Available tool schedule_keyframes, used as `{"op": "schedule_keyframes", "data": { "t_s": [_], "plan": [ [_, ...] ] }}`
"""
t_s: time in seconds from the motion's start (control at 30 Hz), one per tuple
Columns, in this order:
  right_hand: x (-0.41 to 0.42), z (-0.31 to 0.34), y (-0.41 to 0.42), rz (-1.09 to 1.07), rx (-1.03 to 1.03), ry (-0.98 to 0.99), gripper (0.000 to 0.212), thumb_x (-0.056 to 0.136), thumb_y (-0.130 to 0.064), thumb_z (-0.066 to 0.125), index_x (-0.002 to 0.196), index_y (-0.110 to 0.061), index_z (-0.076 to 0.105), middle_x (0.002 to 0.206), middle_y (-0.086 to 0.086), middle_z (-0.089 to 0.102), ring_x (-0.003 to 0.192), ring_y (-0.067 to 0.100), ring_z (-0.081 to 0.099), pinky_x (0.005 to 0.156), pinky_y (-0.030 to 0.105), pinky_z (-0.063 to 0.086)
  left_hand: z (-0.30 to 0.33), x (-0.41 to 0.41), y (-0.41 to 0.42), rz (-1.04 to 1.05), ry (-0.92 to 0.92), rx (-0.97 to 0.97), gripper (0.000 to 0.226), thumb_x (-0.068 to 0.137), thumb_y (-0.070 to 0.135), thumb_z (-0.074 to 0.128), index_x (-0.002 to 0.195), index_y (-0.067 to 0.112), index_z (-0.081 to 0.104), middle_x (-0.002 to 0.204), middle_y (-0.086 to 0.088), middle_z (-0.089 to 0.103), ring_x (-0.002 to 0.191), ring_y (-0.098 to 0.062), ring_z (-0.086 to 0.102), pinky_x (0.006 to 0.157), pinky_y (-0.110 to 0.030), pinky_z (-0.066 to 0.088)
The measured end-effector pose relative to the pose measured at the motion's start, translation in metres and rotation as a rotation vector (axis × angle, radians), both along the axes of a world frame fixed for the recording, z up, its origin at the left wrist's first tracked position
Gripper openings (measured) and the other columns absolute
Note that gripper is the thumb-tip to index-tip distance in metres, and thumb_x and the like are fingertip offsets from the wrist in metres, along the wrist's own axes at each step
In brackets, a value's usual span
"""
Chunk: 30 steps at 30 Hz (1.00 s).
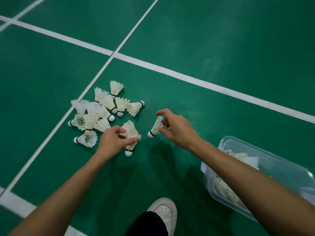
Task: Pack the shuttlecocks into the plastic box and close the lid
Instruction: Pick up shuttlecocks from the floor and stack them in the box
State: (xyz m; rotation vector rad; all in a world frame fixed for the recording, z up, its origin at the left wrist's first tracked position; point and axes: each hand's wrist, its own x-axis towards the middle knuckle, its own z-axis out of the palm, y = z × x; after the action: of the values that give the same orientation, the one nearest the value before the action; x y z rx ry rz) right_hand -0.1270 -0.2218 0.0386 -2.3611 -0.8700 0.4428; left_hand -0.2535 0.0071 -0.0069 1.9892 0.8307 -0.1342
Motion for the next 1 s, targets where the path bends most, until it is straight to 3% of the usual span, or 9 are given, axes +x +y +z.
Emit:
{"op": "schedule_keyframes", "data": {
  "t_s": [0.23, 0.43, 0.6, 0.73, 0.87, 1.0],
  "plan": [
    [-0.019, 0.056, -0.108, -0.246, 0.261, -0.001, 0.050, 0.090, -0.019, 0.080, 0.134, -0.025, 0.057, 0.099, -0.004, 0.071, 0.086, 0.013, 0.072, 0.080, 0.044, 0.062, 0.069, 0.006, -0.090, -0.164, -0.256, -0.106, 0.050, 0.064, 0.042, 0.101, 0.097, 0.024, 0.068, 0.084, 0.004, 0.074, 0.071, -0.012, 0.064, 0.073, -0.034, 0.056],
    [-0.037, 0.090, -0.218, -0.521, 0.371, -0.052, 0.047, 0.090, -0.017, 0.082, 0.132, -0.024, 0.061, 0.099, -0.007, 0.070, 0.088, 0.007, 0.071, 0.085, 0.035, 0.063, 0.113, 0.036, -0.182, -0.392, -0.357, -0.120, 0.049, 0.067, 0.036, 0.096, 0.103, 0.019, 0.067, 0.090, -0.002, 0.080, 0.082, -0.026, 0.078, 0.078, -0.040, 0.066],
    [-0.059, 0.088, -0.283, -0.661, 0.395, -0.082, 0.044, 0.091, -0.016, 0.081, 0.130, -0.023, 0.062, 0.090, -0.005, 0.065, 0.082, 0.012, 0.068, 0.082, 0.035, 0.063, 0.115, 0.031, -0.234, -0.508, -0.384, -0.154, 0.050, 0.069, 0.045, 0.095, 0.103, 0.023, 0.066, 0.094, 0.000, 0.078, 0.079, -0.023, 0.076, 0.077, -0.046, 0.066],
    [-0.075, 0.072, -0.316, -0.740, 0.327, -0.087, 0.045, 0.090, -0.016, 0.082, 0.130, -0.025, 0.062, 0.091, -0.009, 0.066, 0.083, 0.009, 0.068, 0.081, 0.029, 0.063, 0.106, 0.028, -0.263, -0.507, -0.404, -0.173, 0.044, 0.074, 0.033, 0.095, 0.103, 0.019, 0.066, 0.095, -0.002, 0.077, 0.079, -0.022, 0.077, 0.074, -0.044, 0.066],
    [-0.091, 0.053, -0.334, -0.780, 0.149, -0.165, 0.046, 0.089, -0.021, 0.082, 0.128, -0.031, 0.060, 0.095, -0.012, 0.068, 0.083, 0.012, 0.072, 0.080, 0.043, 0.062, 0.105, 0.033, -0.276, -0.517, -0.407, -0.161, 0.042, 0.076, 0.028, 0.094, 0.104, 0.015, 0.066, 0.098, -0.002, 0.075, 0.080, -0.019, 0.077, 0.072, -0.036, 0.067],
    [-0.094, 0.038, -0.329, -0.709, -0.044, -0.222, 0.046, 0.090, -0.027, 0.080, 0.129, -0.033, 0.056, 0.096, -0.012, 0.070, 0.083, 0.019, 0.073, 0.076, 0.046, 0.061, 0.104, 0.035, -0.279, -0.557, -0.417, -0.117, 0.043, 0.075, 0.030, 0.094, 0.105, 0.016, 0.066, 0.101, 0.004, 0.074, 0.082, -0.017, 0.076, 0.071, -0.029, 0.065]
  ]
}}
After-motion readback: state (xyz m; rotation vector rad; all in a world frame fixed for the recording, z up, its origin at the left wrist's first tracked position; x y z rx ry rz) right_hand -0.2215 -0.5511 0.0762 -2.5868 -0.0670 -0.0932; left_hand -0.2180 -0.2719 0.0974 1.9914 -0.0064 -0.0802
